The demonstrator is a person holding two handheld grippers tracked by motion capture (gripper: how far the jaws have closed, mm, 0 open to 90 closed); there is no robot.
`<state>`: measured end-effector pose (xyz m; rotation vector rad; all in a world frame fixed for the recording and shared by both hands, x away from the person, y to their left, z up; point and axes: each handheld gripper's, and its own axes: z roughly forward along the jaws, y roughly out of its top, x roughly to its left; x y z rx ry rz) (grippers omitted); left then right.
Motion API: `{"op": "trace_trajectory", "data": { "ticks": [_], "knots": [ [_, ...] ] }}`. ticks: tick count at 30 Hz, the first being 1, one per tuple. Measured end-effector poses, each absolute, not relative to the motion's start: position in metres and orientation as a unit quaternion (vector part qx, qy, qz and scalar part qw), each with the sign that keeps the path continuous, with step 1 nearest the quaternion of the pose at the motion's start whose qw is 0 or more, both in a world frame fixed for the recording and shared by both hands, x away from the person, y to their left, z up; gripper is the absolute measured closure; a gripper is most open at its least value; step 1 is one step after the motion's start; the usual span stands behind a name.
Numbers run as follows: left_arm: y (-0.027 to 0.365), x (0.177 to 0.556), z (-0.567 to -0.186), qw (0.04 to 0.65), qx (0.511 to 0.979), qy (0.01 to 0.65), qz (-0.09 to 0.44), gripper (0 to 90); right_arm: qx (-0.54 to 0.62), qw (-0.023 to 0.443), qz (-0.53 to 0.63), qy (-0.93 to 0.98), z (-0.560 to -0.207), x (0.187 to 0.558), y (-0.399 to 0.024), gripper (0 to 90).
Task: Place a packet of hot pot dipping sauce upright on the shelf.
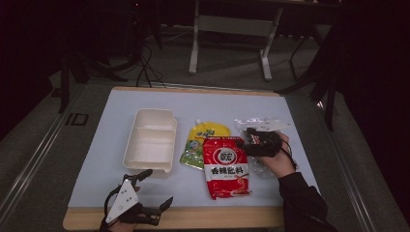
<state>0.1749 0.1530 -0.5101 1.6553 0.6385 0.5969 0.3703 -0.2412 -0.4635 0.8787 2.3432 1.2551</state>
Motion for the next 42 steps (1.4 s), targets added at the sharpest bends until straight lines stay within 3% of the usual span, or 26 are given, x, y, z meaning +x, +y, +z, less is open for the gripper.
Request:
{"op": "trace_trajectory", "data": {
  "ticks": [21,29,33,37,38,42],
  "knots": [
    [0.153,0.176,-0.511,0.588,0.716,0.274,0.257,0.8,0.335,0.13,0.379,0.853,-0.498,0.42,-0.24,37.1],
    [0.152,0.175,-0.512,0.578,0.721,0.273,0.266,0.8,0.346,0.085,0.348,0.867,-0.514,0.433,-0.238,39.3],
    [0.151,0.175,-0.512,0.576,0.722,0.273,0.268,0.8,0.348,0.078,0.325,0.876,-0.519,0.435,-0.236,51.0],
    [0.152,0.175,-0.512,0.576,0.722,0.274,0.269,0.8,0.33,0.085,0.293,0.894,-0.52,0.432,-0.232,73.5],
    [0.152,0.175,-0.512,0.576,0.722,0.274,0.269,0.8,0.326,0.087,0.286,0.897,-0.519,0.432,-0.232,82.5],
    [0.151,0.175,-0.512,0.575,0.723,0.272,0.27,0.8,0.323,0.098,0.277,0.9,-0.514,0.43,-0.231,87.9]
  ]
}}
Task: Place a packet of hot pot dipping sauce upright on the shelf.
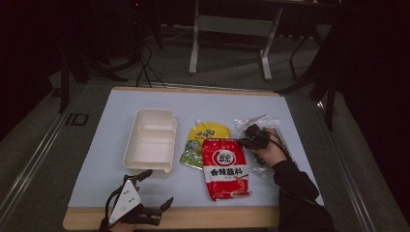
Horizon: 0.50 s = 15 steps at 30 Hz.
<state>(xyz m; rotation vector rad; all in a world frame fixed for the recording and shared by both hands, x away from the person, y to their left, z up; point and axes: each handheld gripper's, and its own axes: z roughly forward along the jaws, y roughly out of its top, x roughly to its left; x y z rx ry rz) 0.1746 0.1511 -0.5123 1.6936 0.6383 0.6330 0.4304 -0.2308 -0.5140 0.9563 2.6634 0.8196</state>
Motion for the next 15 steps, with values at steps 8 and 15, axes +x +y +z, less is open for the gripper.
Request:
{"op": "trace_trajectory", "data": {
  "ticks": [8,15],
  "knots": [
    [0.151,0.174,-0.512,0.577,0.721,0.274,0.269,0.8,0.315,0.108,0.298,0.895,-0.498,0.421,-0.234,88.8],
    [0.147,0.175,-0.51,0.569,0.727,0.276,0.269,0.9,0.307,0.107,0.331,0.886,-0.478,0.408,-0.244,89.2]
  ]
}}
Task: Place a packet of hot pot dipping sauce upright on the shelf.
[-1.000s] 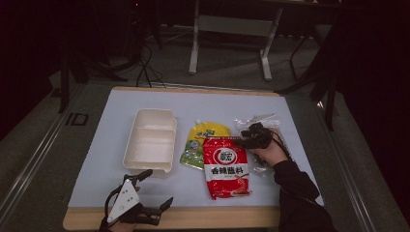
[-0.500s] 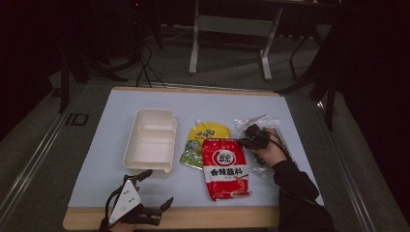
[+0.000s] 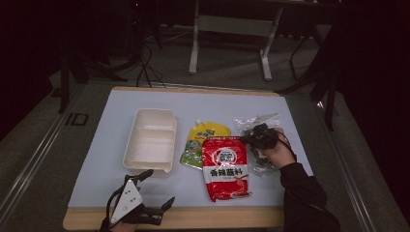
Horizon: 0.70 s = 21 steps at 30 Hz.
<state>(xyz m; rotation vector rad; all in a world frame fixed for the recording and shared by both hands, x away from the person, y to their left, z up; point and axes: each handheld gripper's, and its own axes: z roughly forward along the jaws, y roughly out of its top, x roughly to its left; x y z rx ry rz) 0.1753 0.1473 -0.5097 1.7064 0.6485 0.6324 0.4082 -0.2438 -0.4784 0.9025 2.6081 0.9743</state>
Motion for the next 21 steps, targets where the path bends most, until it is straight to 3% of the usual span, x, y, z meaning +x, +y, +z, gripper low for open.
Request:
{"op": "trace_trajectory", "data": {
  "ticks": [2,9,21],
  "knots": [
    [0.146,0.176,-0.509,0.564,0.726,0.278,0.278,0.8,0.303,0.108,0.337,0.885,-0.474,0.404,-0.245,89.2],
    [0.138,0.182,-0.497,0.566,0.732,0.299,0.233,0.9,0.284,0.112,0.351,0.885,-0.457,0.391,-0.248,89.5],
    [0.11,0.207,-0.481,0.553,0.769,0.271,0.173,3.5,0.236,0.133,0.38,0.884,-0.425,0.35,-0.245,89.7]
  ]
}}
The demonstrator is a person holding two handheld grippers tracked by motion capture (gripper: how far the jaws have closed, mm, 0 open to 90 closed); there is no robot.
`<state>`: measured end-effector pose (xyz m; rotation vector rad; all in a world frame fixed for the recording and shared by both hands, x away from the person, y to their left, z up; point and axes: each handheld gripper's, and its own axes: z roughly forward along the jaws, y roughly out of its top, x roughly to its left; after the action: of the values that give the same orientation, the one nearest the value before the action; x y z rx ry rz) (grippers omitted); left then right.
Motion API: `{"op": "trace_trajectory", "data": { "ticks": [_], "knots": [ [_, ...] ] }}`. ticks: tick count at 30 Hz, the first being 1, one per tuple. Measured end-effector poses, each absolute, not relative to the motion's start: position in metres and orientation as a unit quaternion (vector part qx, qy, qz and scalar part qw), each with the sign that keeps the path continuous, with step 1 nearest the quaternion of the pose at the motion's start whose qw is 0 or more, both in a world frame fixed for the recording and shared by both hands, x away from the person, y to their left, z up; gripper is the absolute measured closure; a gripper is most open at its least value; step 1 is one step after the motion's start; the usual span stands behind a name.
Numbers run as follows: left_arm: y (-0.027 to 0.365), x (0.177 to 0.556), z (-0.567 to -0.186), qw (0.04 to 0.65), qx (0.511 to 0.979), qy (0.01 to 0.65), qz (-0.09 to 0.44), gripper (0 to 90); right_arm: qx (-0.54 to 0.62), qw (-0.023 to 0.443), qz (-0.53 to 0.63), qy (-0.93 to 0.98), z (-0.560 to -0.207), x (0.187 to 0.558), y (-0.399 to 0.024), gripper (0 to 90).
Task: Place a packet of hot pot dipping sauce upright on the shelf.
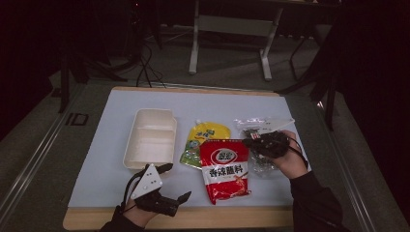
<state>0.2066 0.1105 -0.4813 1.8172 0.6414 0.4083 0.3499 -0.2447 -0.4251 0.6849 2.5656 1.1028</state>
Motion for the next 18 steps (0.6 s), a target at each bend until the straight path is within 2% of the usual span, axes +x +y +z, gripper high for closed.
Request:
{"op": "trace_trajectory", "data": {
  "ticks": [4,9,18],
  "knots": [
    [0.105,0.212,-0.478,0.549,0.771,0.274,0.17,4.9,0.23,0.131,0.39,0.882,-0.42,0.341,-0.248,89.7],
    [0.099,0.223,-0.467,0.543,0.777,0.265,0.177,11.3,0.214,0.137,0.413,0.875,-0.402,0.319,-0.257,89.7],
    [0.086,0.246,-0.455,0.526,0.8,0.245,0.153,19.0,0.18,0.133,0.437,0.871,-0.384,0.285,-0.257,89.7]
  ]
}}
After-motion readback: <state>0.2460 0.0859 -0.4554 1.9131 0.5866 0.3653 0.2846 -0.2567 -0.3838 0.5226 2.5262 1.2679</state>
